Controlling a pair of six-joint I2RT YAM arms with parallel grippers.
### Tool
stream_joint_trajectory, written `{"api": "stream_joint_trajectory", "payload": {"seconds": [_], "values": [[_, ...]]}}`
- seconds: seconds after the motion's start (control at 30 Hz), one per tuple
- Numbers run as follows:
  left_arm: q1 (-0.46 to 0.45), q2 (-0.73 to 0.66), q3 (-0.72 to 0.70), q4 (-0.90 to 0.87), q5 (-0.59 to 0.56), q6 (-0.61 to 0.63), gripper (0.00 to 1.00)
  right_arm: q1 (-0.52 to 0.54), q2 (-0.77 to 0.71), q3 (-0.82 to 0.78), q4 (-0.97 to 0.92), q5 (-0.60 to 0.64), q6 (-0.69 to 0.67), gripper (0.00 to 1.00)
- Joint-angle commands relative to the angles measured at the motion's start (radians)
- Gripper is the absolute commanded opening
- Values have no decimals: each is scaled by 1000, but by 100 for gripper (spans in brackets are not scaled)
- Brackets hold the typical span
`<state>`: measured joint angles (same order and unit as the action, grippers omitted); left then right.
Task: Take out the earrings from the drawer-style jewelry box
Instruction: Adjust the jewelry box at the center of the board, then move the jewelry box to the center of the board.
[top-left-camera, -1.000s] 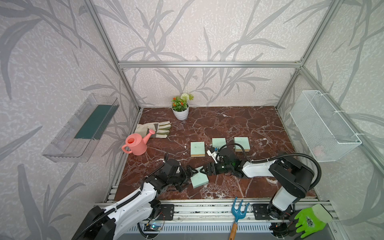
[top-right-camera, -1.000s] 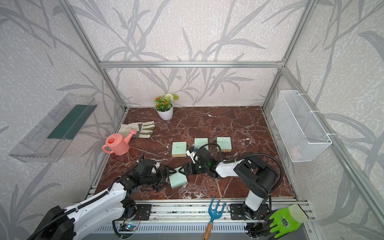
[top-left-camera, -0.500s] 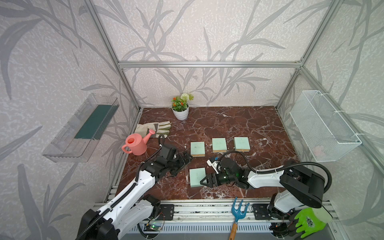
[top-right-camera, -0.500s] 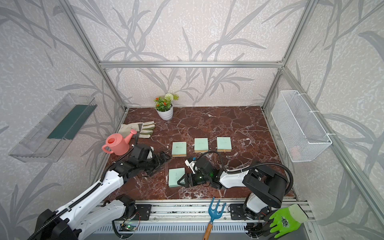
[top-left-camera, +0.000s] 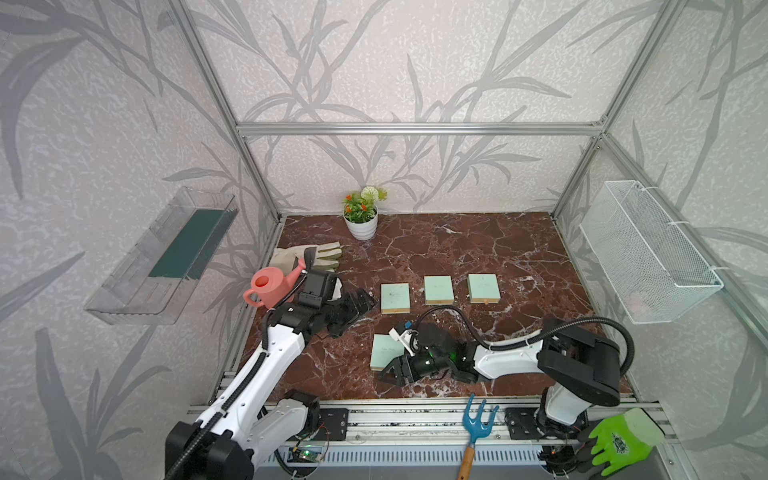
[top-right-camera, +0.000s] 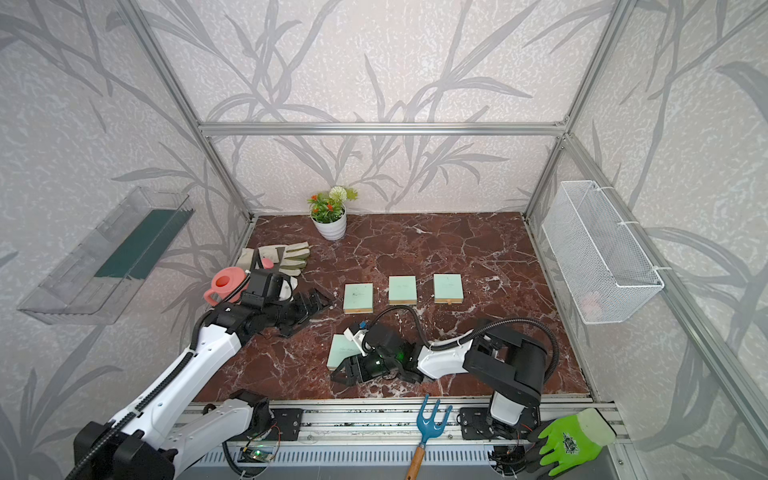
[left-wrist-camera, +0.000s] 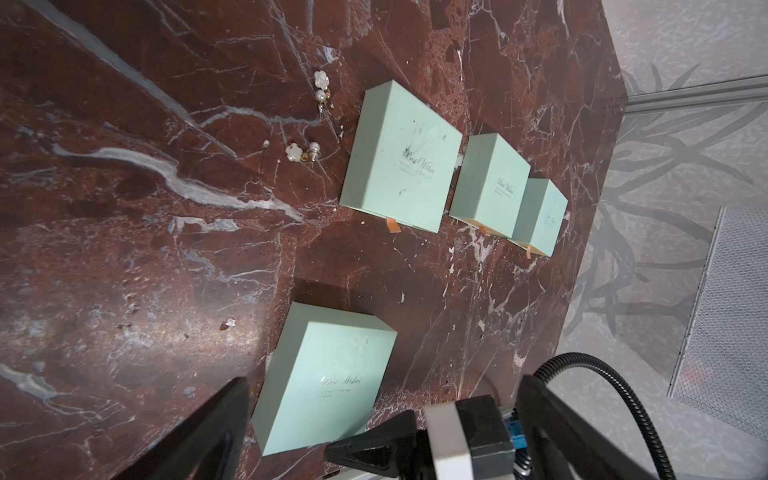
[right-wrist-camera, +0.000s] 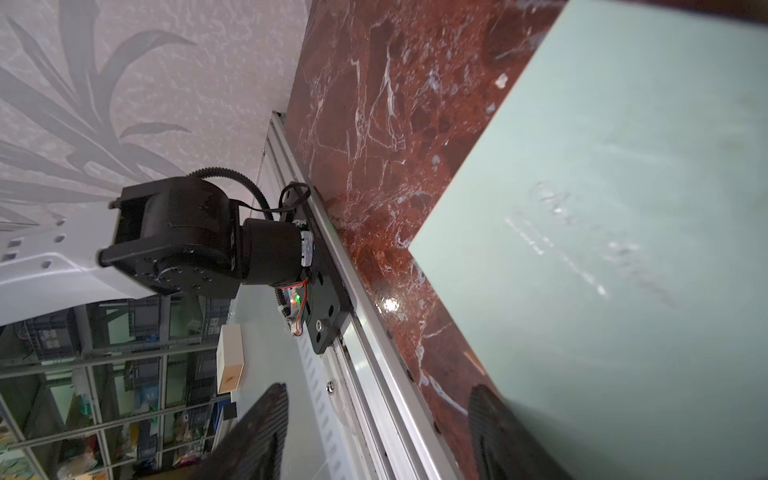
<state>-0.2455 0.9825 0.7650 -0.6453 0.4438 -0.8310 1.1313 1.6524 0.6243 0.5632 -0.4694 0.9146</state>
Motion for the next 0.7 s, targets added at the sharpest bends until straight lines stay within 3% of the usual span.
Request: {"api": "stream_joint_trajectory", "payload": {"seconds": [0.0,0.17,0.27,0.4,0.5,0.67], "values": [[17,-71,-65,-63,41,29,99,0,-129,-32,-123,59,-27,70],[19,-196,-201,-12,94,-39,97,-16,-268,-35,-325,116,-85,69],[18,-237,-266,17,119,-72,96,-68,-272,-28,-384,121,-85,65],[11,-143,-291,88,208,-50,95,-99,-238,-30,-369,143,-51,55],[2,-63,-312,172,231,-73,94,-100,-193,-11,-325,132,-42,54],[-13,28,-336,276,224,-115,83,-100,-105,21,-273,120,-3,45]]}}
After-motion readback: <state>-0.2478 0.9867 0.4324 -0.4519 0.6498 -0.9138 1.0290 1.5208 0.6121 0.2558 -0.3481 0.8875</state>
